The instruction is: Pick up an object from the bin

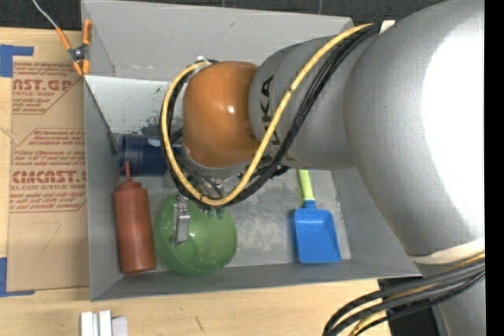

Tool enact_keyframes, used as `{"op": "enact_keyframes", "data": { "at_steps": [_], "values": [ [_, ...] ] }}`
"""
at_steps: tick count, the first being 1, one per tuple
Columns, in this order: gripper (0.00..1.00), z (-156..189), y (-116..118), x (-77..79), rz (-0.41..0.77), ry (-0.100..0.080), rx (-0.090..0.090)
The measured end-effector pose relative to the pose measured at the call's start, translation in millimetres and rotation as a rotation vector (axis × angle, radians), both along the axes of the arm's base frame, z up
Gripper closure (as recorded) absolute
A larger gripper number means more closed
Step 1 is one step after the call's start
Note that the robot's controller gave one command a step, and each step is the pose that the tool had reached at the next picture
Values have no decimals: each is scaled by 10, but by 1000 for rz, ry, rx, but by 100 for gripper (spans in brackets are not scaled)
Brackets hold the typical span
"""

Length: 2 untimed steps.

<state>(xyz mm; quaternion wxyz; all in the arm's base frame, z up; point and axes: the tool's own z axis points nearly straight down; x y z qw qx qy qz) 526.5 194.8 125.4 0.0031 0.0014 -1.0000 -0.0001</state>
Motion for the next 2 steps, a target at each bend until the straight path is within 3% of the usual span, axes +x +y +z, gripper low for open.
{"op": "enact_keyframes", "data": {
  "at_steps": [1, 2],
  "values": [
    [0, 45, -10, 17, -2, -6, 2],
    [0, -417, -520, 15, -52, 1, 1]
  ]
}}
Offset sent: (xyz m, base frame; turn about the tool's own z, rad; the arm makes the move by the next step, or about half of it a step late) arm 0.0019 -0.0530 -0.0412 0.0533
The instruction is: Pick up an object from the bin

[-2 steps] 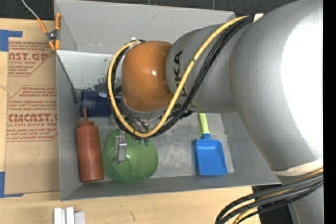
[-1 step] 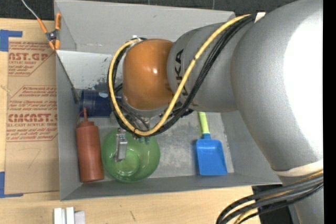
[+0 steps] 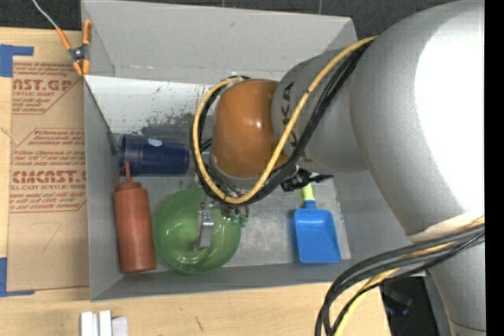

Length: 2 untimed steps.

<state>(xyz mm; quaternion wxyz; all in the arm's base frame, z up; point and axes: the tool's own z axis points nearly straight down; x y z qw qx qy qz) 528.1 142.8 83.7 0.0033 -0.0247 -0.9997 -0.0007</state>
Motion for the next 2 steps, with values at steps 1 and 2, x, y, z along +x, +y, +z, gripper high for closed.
{"op": "enact_keyframes", "data": {
  "at_steps": [1, 2],
  "values": [
    [0, 833, -35, -239, 135, -2, 0],
    [0, 1163, 242, 132, 435, -4, 4]
  ]
}}
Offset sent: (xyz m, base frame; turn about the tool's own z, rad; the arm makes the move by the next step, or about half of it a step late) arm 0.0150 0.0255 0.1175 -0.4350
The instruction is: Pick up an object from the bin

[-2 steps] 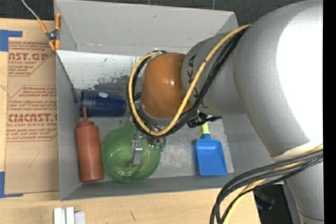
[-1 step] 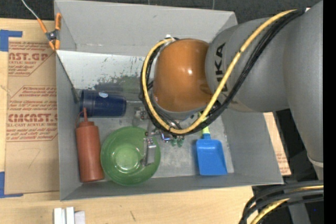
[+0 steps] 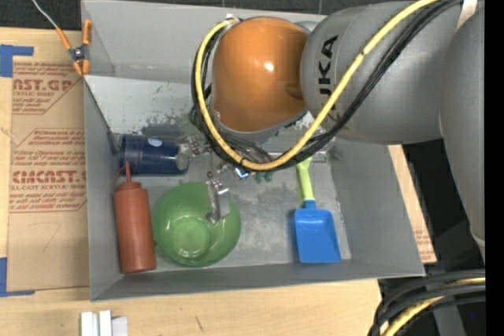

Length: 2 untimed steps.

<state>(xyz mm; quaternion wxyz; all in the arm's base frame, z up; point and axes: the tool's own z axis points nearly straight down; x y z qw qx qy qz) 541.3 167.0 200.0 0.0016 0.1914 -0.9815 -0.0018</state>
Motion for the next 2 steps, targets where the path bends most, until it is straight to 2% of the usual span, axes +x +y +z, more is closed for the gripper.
{"op": "enact_keyframes", "data": {
  "at_steps": [1, 2],
  "values": [
    [0, -608, -120, 51, -321, -1, -2],
    [0, -843, -84, -42, 30, -1, 0]
  ]
}}
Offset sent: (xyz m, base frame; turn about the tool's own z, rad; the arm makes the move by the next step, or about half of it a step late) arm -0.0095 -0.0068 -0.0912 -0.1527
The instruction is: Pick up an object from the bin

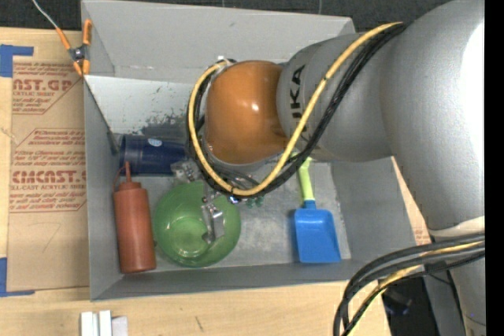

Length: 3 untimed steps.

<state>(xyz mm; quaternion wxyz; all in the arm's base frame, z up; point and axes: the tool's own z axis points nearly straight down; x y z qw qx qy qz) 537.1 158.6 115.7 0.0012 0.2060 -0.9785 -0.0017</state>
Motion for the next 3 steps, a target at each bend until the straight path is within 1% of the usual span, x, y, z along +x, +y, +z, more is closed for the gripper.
{"op": "enact_keyframes", "data": {
  "at_steps": [1, 2, 3],
  "values": [
    [0, 30, -17, -151, -114, 0, 0],
    [100, 219, -53, 233, -34, -8, 4],
    [100, 219, -52, 232, -34, -7, 4]
  ]
}}
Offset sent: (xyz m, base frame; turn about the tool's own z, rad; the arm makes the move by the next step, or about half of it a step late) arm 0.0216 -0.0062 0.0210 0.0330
